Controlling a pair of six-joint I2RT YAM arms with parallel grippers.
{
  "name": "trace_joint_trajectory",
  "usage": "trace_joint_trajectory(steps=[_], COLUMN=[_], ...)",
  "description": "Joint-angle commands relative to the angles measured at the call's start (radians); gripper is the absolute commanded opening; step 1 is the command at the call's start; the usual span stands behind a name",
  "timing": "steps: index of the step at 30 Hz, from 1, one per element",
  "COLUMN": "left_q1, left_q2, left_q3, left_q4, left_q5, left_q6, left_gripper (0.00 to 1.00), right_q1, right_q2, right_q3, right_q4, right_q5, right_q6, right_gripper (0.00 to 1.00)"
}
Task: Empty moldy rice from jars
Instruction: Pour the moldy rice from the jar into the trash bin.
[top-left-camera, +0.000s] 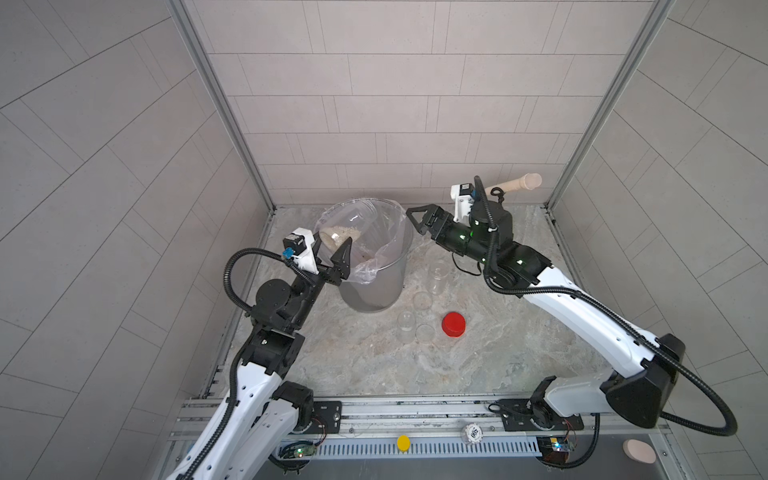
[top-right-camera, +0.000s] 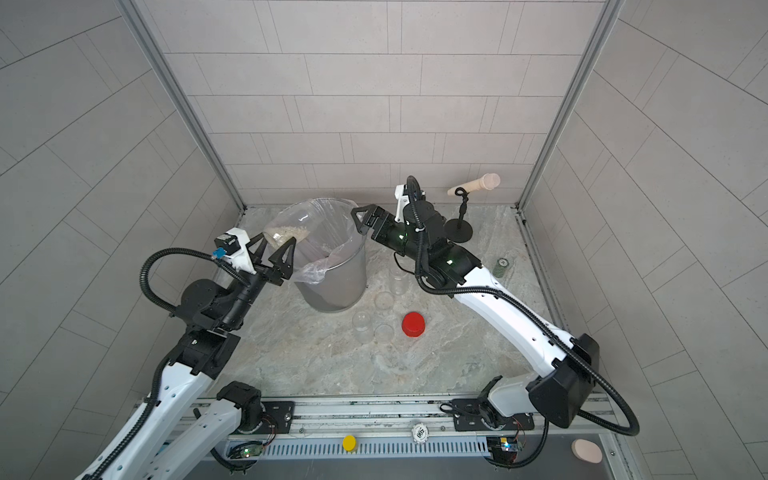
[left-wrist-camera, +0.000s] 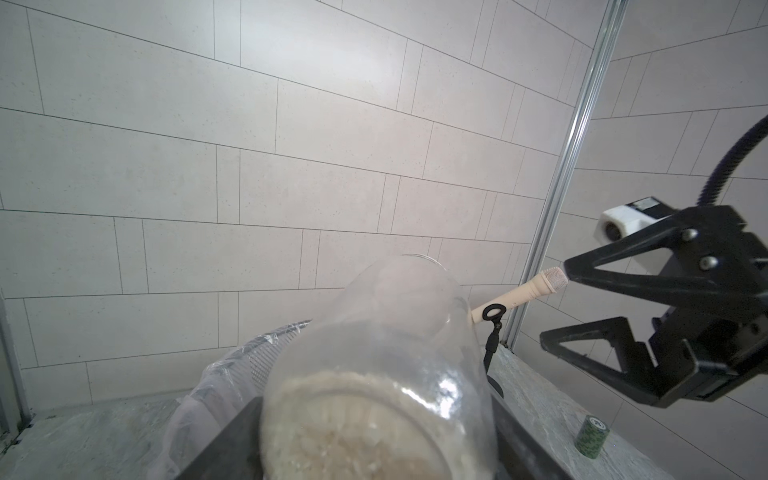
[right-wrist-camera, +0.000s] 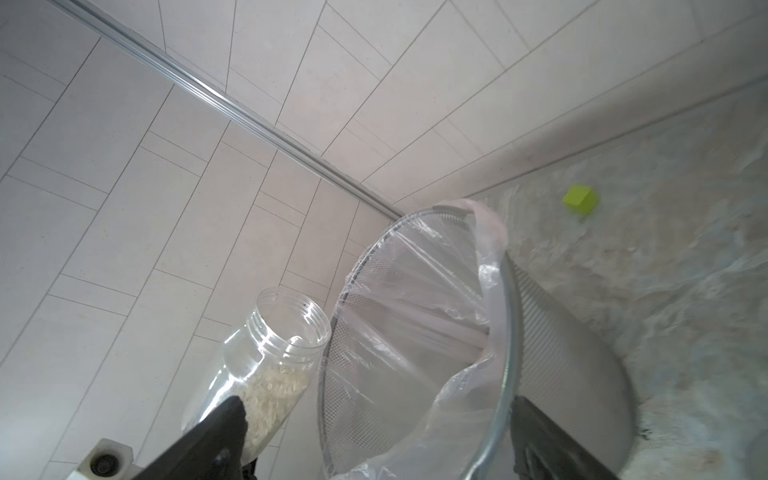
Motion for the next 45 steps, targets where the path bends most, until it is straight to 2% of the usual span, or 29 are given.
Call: trace_joint_trajectory(steps=[1, 8, 14, 17, 27, 38, 45], left_q1=[0.005, 0.005, 0.005, 0.005, 0.005, 0.005, -0.001], left_q2=[-0.025, 0.047, 0.119, 0.195, 0.414, 0.645, 0.789], left_q3=[0.072, 0.250, 0.349, 0.438, 0.704, 0.937, 1.081], left_q4=[-0.145, -0.470, -0.624, -0.727, -1.026, -1.278, -1.391], left_q5=[-0.021, -0.093, -0.141, -0.135, -0.136, -0.241, -0.190], left_q6=[0.029, 0.023, 0.042, 0.048, 0.081, 0.179, 0.243], left_gripper=[0.21, 0.20, 0.19, 0.18, 0.17, 0.15, 0.14], right_q1=[-0.038, -0.120, -0.204, -0.219, -0.232, -0.235, -0.236], right_q2=[-0.094, -0.202, -0.258, -0.289, -0.399, -0.496, -0.522], right_q3=[-0.024, -0.085, -0.116, -0.149, -0.322, -0.425, -0.460], right_q4=[-0.097, -0.217, -0.337, -0.382, -0.396, -0.417, -0.425], right_q5=[0.091, 0.028, -0.076, -0.070, -0.035, -0.005, 0.006], right_q6=[-0.161, -0.300, -0.420, -0.467, -0.504, -0.509, -0.503], right_gripper=[1.00, 1.00, 1.00, 1.00, 1.00, 1.00, 1.00])
